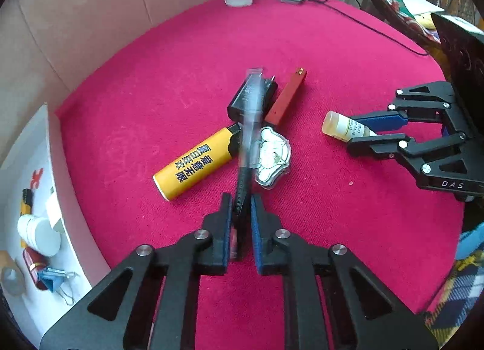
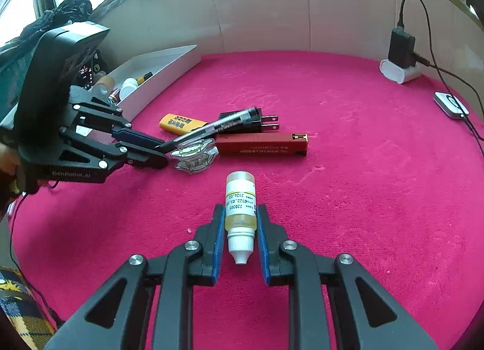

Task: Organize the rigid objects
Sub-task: 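Grasp the black pen with the left tool while the right tool holds the dropper bottle, then carry the black pen and dropper bottle over the white tray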

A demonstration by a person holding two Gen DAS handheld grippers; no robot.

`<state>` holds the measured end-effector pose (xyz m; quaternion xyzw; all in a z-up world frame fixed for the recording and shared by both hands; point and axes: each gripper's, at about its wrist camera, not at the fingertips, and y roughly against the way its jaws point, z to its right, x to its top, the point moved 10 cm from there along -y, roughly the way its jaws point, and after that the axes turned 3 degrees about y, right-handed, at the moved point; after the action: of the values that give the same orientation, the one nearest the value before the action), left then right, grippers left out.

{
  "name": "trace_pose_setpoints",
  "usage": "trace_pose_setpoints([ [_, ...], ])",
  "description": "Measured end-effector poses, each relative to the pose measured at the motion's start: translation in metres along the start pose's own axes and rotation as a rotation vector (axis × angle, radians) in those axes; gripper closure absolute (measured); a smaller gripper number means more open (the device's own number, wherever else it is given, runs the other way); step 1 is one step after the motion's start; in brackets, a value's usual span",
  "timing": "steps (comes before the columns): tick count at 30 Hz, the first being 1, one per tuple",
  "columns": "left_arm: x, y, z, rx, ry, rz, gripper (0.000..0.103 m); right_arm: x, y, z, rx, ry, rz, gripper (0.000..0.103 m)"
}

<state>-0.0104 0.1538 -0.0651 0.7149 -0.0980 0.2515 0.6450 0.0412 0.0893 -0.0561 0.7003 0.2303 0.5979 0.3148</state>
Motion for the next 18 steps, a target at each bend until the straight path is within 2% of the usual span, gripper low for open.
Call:
trace_pose_setpoints([
  [5, -0.005, 0.024, 0.007, -0.003, 0.100, 0.148, 0.093, 0.002, 0.007, 0.005, -0.028, -0.058, 0.033, 0.085],
  [12, 0.003, 0.082, -0.012, -0.034, 0.279, 0.346, 0.093, 0.018, 0.039, 0.001, -0.014, -0.100, 0.113, 0.085],
  [18, 0.005, 0.111, -0.030, 0.019, 0.334, 0.430, 0.093, 0.051, 0.072, -0.022, -0.018, -0.054, 0.221, 0.085],
])
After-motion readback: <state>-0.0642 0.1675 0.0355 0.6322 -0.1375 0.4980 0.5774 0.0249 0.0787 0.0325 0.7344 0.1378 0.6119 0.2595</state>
